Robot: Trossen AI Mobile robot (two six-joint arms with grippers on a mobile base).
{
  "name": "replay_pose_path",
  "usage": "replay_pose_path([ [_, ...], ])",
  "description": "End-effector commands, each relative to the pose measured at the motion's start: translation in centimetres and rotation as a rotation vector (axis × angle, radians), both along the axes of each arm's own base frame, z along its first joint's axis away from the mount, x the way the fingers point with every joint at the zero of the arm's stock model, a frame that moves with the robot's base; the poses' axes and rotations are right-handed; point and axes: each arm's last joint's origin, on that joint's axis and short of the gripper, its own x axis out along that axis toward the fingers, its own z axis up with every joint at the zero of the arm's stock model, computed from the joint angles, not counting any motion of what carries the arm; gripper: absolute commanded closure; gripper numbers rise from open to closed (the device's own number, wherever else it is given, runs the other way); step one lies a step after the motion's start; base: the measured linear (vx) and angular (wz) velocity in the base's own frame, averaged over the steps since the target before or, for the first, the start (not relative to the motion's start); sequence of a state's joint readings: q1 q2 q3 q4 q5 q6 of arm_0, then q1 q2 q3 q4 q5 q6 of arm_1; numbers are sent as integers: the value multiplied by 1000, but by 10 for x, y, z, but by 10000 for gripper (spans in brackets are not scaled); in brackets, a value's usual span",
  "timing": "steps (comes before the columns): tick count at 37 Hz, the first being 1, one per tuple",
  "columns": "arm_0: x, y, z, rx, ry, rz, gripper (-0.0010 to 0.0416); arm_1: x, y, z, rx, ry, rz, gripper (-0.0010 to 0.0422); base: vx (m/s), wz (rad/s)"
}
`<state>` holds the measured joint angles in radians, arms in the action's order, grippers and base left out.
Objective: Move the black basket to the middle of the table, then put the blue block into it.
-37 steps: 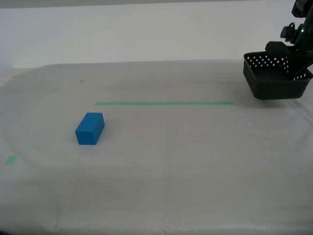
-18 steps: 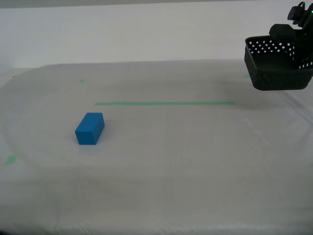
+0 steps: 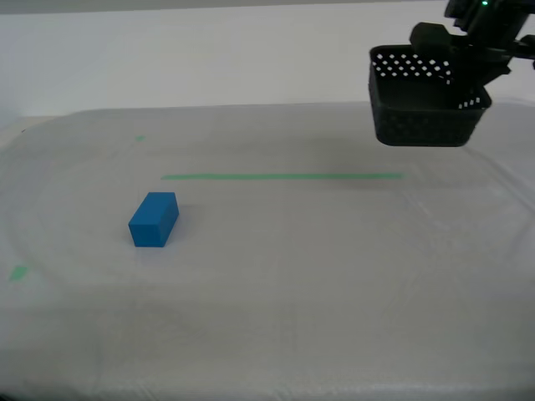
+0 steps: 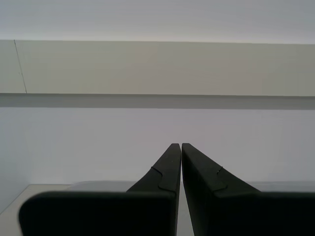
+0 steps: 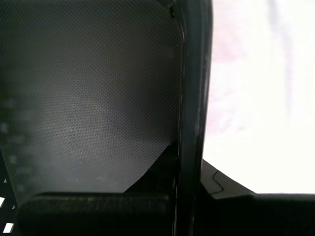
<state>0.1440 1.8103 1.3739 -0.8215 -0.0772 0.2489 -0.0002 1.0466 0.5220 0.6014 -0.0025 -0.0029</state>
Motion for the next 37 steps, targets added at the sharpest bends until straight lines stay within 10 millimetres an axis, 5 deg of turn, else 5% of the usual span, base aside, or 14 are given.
replay_pose_path([
  [1,0,21,7,4,-24,4,407,0,0,1,3,-7,0,412,0,0],
  [22,-8,87,31,64,-25,-40,407,0,0,1,3,-6,0,412,0,0],
  [37,22,134,18,18,105,15,407,0,0,1,3,-7,0,412,0,0],
])
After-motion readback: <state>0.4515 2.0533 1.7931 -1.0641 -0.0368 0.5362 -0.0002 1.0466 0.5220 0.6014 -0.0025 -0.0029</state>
